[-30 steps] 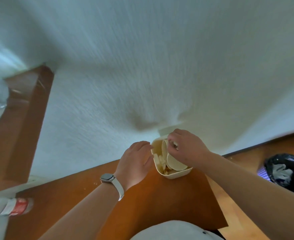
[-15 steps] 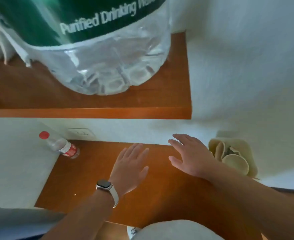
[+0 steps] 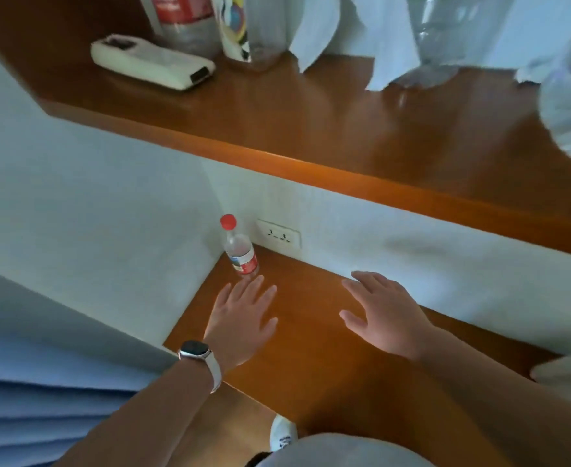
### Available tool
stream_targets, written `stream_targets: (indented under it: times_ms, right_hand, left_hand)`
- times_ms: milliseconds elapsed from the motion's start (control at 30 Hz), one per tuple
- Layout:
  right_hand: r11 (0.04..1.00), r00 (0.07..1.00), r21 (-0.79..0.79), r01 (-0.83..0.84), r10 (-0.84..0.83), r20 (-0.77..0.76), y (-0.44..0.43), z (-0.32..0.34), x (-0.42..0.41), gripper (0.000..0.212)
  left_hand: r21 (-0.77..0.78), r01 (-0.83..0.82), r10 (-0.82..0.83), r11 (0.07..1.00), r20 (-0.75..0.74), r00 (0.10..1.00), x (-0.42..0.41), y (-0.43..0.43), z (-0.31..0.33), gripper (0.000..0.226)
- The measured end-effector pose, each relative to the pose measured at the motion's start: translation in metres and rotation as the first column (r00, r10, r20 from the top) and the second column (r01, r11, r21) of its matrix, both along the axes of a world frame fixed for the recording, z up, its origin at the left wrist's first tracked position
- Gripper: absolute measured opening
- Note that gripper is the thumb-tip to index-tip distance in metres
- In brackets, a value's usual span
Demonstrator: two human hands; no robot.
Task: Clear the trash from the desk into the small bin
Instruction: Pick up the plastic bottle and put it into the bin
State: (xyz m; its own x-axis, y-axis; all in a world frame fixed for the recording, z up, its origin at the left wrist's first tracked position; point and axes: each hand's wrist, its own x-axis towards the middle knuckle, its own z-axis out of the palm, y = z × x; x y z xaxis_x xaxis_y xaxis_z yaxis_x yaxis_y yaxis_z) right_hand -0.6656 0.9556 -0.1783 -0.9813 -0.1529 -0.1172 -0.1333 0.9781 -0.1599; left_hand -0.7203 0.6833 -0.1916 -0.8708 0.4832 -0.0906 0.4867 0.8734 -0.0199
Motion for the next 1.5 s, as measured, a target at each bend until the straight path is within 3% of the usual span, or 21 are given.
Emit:
stream_targets:
  times_ms: [200,300,367,500,633,733,867,967,1233,1500]
  right_hand:
    - [1.0,0.996,0.008,0.014,-0.015,0.089,-0.062,-0.021,-0.056,0.062]
    - [0.999,0.99,0.013,0.035,-0.036,0.135,-0.083,-0.033,-0.079,0.063]
    - [0.999,0.987,0.026,0.033,-0.037,0.159,-0.096,-0.041,-0.094,0.065]
    - [0.986,0.965,-0.083,0.143,-0.121,0.231,-0.12,-0.055,-0.12,0.064]
    - [0.941,0.923,-0.221,0.258,-0.173,0.343,-0.139,-0.063,-0.143,0.06]
    - [0.838,0.847,-0.36,0.41,-0.204,0.492,-0.15,-0.067,-0.158,0.055]
    - [0.696,0.763,-0.442,0.566,-0.24,0.6,-0.154,-0.068,-0.17,0.052]
    - [0.577,0.717,-0.488,0.655,-0.271,0.642,-0.151,-0.072,-0.168,0.05]
    - [0.173,0.557,-0.529,0.831,-0.295,0.777,-0.138,-0.069,-0.156,0.05]
    - [-0.002,0.528,-0.543,0.84,-0.23,0.817,-0.121,-0.059,-0.111,0.052]
  left_hand:
    - [0.073,-0.182,0.174,0.981,0.105,0.979,-0.034,-0.056,-0.021,0.061]
    - [0.187,-0.295,0.265,0.937,0.171,0.949,-0.055,-0.069,-0.028,0.06]
    - [0.288,-0.403,0.332,0.869,0.264,0.906,-0.069,-0.073,-0.033,0.06]
    - [0.467,-0.62,0.385,0.631,0.505,0.772,-0.097,-0.071,-0.039,0.075]
    - [0.606,-0.603,0.366,0.519,0.48,0.797,-0.119,-0.055,-0.028,0.083]
    - [0.637,-0.645,0.331,0.423,0.554,0.764,-0.135,-0.047,-0.03,0.093]
    - [0.677,-0.641,0.251,0.361,0.592,0.766,-0.152,-0.044,-0.035,0.038]
    - [0.713,-0.597,0.227,0.369,0.554,0.801,-0.153,-0.043,-0.031,0.026]
    - [0.742,-0.583,0.1,0.33,0.587,0.804,-0.135,-0.041,-0.025,0.035]
    - [0.772,-0.538,0.021,0.337,0.566,0.824,-0.101,-0.03,-0.005,0.035]
